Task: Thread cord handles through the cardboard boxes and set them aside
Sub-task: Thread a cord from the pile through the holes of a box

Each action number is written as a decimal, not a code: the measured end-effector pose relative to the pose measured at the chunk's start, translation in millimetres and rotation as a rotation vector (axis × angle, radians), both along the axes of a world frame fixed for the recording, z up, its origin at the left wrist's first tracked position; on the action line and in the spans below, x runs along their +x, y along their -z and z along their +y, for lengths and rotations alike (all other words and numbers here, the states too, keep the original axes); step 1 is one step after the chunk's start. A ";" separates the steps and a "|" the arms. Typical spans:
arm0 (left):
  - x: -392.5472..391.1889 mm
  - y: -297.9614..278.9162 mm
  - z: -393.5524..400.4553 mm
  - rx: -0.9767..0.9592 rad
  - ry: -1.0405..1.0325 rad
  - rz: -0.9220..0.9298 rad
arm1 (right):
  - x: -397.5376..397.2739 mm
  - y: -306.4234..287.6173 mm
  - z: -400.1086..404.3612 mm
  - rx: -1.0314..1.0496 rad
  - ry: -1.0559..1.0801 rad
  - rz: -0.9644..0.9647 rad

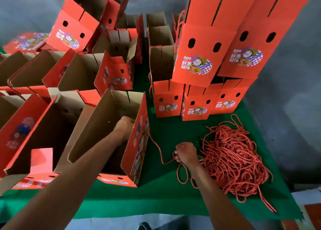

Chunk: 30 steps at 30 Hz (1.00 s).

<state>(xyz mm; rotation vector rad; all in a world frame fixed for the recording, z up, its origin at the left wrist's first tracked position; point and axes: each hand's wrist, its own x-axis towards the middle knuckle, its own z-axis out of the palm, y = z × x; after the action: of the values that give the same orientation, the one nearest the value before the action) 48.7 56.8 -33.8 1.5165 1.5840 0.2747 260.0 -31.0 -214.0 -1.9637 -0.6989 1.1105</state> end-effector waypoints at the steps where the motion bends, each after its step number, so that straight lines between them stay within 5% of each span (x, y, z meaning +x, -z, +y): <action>1: -2.7 2.6 2.4 -0.010 -0.039 0.000 | 1.1 0.5 -5.1 -0.030 -0.045 -0.051; 8: -22.1 12.2 13.2 -0.074 -0.128 0.048 | 21.2 23.6 -33.9 -0.034 -0.034 -0.359; 15: -31.8 0.7 -14.6 -0.223 -0.064 -0.112 | 33.8 21.3 -45.8 -0.232 -0.331 -0.557; 20: -38.6 -3.2 -37.3 -0.323 0.050 -0.253 | 32.8 24.4 -46.1 -0.214 -0.324 -0.502; 30: -47.6 6.6 -47.1 -0.404 0.026 -0.140 | 41.9 9.4 -36.6 -0.245 -0.471 -0.621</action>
<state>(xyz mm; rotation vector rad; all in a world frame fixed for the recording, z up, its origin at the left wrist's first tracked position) 1.1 9.8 -40.4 1.1781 1.4074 0.0388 301.9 -67.6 -223.4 -2.4591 -1.4709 0.8601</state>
